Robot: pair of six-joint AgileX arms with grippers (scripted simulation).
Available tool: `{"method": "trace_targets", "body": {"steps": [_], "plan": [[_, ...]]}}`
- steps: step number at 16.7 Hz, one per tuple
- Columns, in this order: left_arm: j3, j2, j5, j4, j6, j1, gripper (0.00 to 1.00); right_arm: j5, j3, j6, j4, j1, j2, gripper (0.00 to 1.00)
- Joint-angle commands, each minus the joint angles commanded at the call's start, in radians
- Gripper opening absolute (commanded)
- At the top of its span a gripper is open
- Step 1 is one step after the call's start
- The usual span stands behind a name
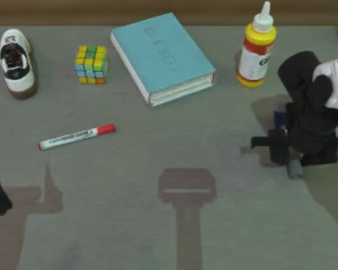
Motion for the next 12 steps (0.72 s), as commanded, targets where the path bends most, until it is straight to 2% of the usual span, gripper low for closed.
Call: {"method": "trace_targets", "body": {"steps": [7,9,12], "plan": [[0.0,0.0,0.0,0.0,0.0,0.0,1.0,0.0,0.0,0.0,0.0,0.0,0.0,0.0],[0.0,0.0,0.0,0.0,0.0,0.0,1.0,0.013,0.018,-0.009,-0.016,0.001,-0.041,0.0],[0.0,0.0,0.0,0.0,0.0,0.0,1.0,-0.011,0.006,-0.024,0.046,0.002,-0.052,0.0]]}}
